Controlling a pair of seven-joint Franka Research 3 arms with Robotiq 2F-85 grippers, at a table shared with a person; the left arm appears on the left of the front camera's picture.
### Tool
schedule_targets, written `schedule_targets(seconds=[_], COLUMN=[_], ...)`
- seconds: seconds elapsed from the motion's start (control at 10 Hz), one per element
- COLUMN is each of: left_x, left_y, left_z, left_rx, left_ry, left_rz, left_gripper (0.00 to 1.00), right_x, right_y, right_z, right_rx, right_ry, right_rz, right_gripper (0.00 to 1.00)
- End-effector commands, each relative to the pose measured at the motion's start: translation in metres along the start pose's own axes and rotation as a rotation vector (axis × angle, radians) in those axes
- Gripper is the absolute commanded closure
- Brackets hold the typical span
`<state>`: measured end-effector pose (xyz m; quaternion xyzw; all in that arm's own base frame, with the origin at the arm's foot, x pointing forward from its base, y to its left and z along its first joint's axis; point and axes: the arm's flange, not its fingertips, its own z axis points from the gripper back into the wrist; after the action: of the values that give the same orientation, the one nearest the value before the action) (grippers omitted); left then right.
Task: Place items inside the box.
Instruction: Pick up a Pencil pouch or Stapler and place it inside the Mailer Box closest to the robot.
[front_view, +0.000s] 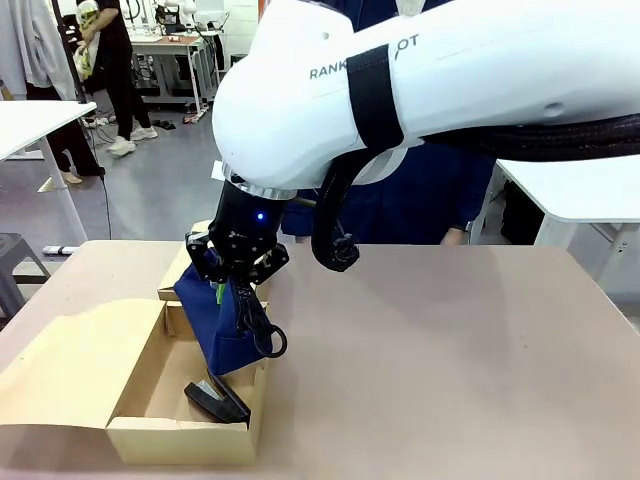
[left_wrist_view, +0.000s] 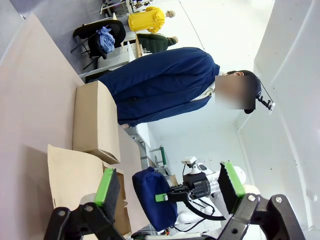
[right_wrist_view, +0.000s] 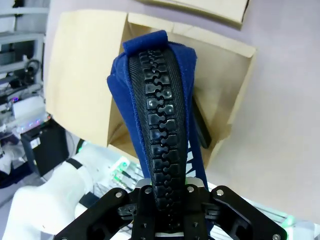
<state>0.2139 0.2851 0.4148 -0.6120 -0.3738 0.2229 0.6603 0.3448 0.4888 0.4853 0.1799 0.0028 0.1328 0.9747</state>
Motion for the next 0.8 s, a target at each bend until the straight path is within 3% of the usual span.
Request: schedule_targets(seconds=[0.0,0.3,0.5,0.7], left_x=[-0.001,-0.001,-0.001,-0.001], left_y=[-0.002,-0.002,-0.002,-0.002], left_z=[-0.001,-0.001,-0.001,-0.001], left_rx=[-0.024,-0.024,-0.024,-0.024], left_ry=[-0.015,-0.015,-0.015,-0.015], left_rz=[-0.020,-0.020,-0.020,-0.020], left_gripper=[0.00,0.00,0.00,0.00], right_x=[0.017,0.028,0.035,0.038], right_y=[0.011,0.026,0.037,0.043], right_z=[-0.026,-0.069,-0.094,-0.106], right_rx=[-0.012,-0.066,-0.075,-0.090], right_ry=[-0.182,-0.251,-0.148,-0.107], right_rz=[-0.070,-0.212,-0.173,-0.157], right_gripper=[0.92,0.92,0.92,0.92])
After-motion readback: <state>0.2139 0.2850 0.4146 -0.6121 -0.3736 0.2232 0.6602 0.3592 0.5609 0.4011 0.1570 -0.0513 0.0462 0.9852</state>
